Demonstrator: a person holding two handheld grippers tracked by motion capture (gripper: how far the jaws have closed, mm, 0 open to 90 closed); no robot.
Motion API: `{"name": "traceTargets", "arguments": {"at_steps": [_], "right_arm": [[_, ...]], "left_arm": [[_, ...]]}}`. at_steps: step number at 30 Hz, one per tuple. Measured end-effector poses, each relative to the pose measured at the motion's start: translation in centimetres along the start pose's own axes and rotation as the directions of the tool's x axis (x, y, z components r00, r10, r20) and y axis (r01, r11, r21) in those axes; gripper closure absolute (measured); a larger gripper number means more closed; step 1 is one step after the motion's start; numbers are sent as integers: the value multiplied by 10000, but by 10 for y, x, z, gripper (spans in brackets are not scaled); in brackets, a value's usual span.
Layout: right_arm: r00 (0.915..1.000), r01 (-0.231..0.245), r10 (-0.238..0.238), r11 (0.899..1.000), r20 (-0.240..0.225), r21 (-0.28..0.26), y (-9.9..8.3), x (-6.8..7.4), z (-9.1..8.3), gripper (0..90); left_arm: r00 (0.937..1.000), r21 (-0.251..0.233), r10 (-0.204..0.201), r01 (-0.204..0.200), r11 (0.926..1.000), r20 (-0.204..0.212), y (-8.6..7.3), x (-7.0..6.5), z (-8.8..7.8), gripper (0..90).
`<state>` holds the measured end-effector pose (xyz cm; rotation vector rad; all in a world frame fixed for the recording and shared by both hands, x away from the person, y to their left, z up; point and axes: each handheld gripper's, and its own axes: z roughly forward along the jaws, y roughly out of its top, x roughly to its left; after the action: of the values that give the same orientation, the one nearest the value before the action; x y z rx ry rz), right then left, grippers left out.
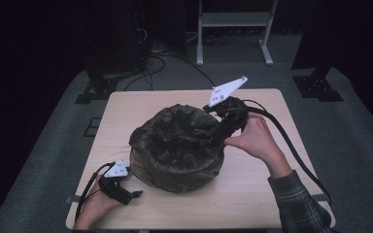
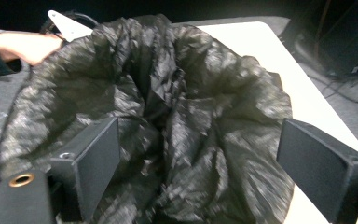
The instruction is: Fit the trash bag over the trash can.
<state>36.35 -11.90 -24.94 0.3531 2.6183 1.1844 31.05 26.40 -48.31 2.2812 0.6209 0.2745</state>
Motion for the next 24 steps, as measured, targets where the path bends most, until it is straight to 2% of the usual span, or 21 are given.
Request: {"name": "traceTargets", "arguments": {"at_steps": [6, 12, 24], "right_arm": [[9990, -419, 426, 9983, 168, -410, -24, -4, -15, 120], [9966, -767, 791, 9924, 214, -966, -50, -5, -30, 120], [9906, -1280, 1324, 9857, 344, -1092, -106, 5, -36, 121]], "left_arm": [[10000, 1, 3, -3, 10000, -1, 0, 0, 0, 0], [10000, 3, 7, -7, 10000, -1, 0, 0, 0, 0], [10000, 18, 11, -11, 10000, 4, 0, 0, 0, 0]]}}
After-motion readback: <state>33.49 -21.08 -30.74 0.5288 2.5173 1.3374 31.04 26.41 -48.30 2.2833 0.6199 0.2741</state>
